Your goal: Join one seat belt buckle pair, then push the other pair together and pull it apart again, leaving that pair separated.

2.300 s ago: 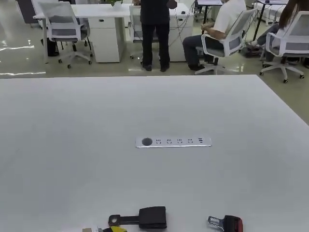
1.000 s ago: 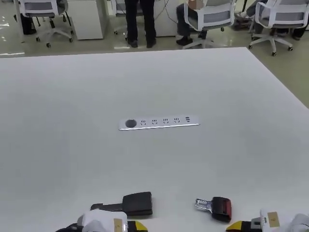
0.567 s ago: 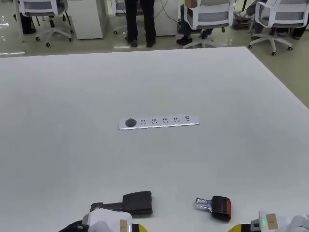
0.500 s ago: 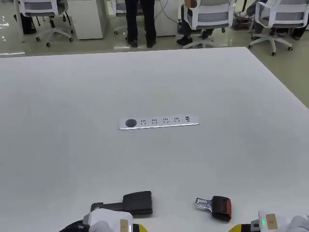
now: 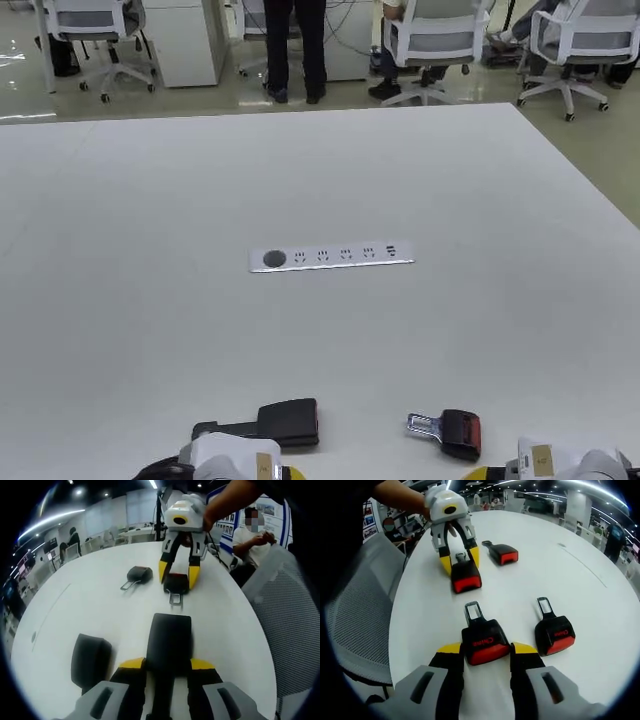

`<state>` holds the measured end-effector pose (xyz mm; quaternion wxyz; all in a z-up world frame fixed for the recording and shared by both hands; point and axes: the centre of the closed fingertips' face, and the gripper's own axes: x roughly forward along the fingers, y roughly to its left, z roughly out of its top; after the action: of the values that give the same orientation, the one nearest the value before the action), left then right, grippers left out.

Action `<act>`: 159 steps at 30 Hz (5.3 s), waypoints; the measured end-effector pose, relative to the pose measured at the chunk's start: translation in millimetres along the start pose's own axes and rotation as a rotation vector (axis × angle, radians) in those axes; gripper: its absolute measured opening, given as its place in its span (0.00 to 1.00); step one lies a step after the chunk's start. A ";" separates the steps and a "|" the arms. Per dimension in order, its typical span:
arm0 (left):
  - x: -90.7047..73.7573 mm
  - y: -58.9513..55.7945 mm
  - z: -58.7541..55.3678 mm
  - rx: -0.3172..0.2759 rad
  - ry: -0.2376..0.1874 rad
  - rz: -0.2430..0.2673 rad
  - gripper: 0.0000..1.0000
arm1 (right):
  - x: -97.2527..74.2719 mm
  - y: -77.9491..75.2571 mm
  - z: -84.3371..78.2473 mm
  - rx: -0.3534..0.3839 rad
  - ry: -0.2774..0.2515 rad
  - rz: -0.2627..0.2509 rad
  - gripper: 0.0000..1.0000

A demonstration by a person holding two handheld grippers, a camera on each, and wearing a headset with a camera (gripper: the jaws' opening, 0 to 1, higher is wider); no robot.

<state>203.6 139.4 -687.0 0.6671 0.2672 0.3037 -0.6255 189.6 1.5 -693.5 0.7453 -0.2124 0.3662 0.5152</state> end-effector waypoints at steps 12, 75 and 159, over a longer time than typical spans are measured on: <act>3.0 -0.2 -0.2 -0.011 0.012 0.004 0.33 | 12.4 5.1 16.3 0.029 -0.028 -0.015 0.34; 7.8 -1.0 1.8 0.001 0.058 -0.015 0.32 | 36.9 13.8 46.6 0.048 -0.061 -0.025 0.34; 0.9 -4.0 2.3 -0.012 -0.102 -0.043 0.32 | 34.0 17.3 49.0 -0.066 -0.152 0.029 0.33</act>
<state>199.9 136.9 -686.1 0.6698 0.2244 0.2786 -0.6506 196.4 62.9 -687.0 0.7559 -0.1921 0.2944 0.5523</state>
